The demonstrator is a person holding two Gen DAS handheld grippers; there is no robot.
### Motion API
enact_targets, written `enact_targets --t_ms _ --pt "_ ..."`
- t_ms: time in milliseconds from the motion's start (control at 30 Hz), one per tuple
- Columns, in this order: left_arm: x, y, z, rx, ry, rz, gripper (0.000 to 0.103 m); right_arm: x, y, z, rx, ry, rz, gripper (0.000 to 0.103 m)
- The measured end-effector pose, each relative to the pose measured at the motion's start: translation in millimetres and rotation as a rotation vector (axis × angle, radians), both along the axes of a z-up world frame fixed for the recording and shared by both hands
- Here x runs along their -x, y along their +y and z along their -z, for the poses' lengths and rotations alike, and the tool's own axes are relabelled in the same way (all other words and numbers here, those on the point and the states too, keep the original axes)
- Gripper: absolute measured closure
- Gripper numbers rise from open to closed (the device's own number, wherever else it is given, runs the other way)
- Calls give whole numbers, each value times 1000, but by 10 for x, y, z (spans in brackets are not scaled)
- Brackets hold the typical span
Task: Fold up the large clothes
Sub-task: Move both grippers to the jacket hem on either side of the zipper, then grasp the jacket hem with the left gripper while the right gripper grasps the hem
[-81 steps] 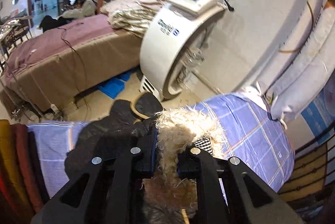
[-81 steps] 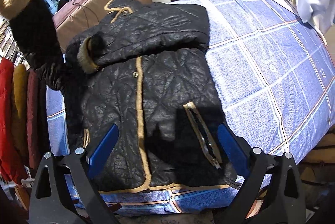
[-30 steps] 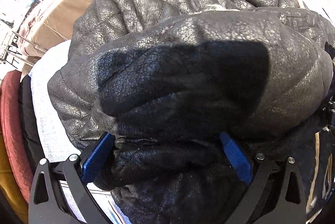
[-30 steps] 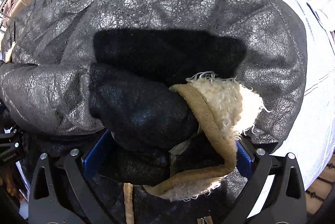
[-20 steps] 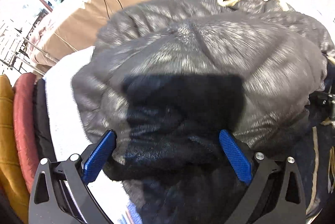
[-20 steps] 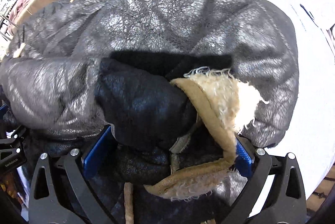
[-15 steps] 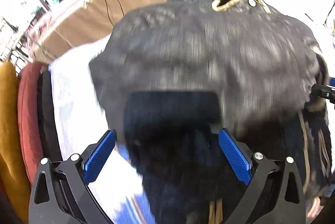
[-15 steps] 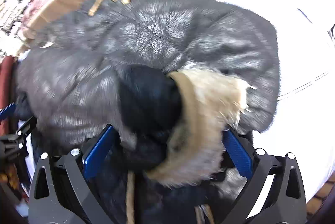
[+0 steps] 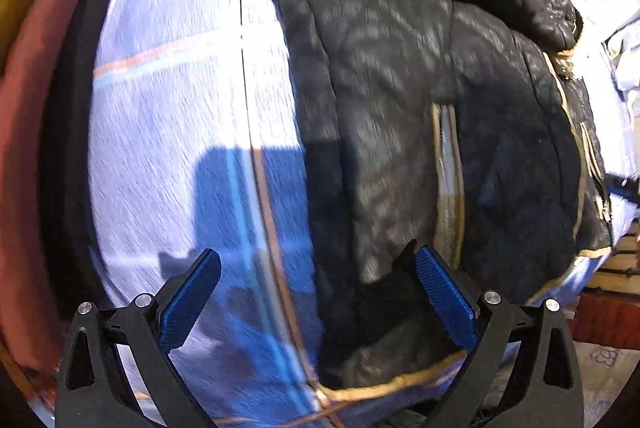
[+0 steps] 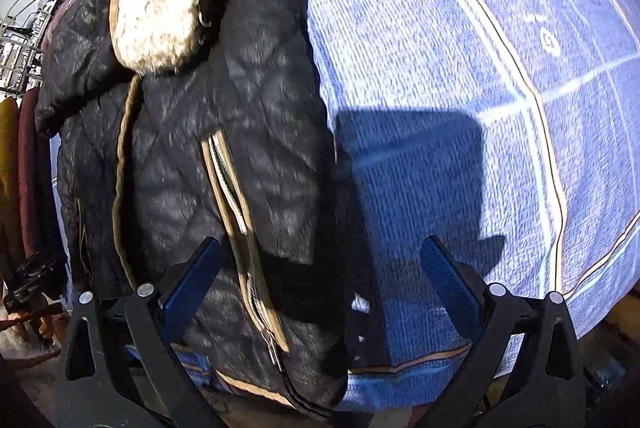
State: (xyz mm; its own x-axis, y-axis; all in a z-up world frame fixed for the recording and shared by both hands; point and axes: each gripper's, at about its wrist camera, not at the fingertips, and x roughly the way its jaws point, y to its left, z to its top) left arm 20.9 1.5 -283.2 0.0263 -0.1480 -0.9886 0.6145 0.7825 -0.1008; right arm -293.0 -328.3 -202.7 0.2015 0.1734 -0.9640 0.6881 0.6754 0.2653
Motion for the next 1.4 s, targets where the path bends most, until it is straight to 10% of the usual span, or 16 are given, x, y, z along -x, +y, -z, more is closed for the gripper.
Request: enact_targets --t_ms 400,567,767,900,1400 --pt "542 -132 353 -31 56 134 7 104 358 345 -90 -13 -66 5" --pt "636 -113 316 18 110 105 25 40 577 354 -140 -39 -84 39" --pt "715 -66 112 40 117 124 49 85 684 327 -124 -55 -44 65" --pt "719 -58 -12 26 82 153 84 105 786 184 -124 -109 -49 79" --pt "1170 443 -941 127 46 432 91 526 1210 -479 -180 -224 -89 86"
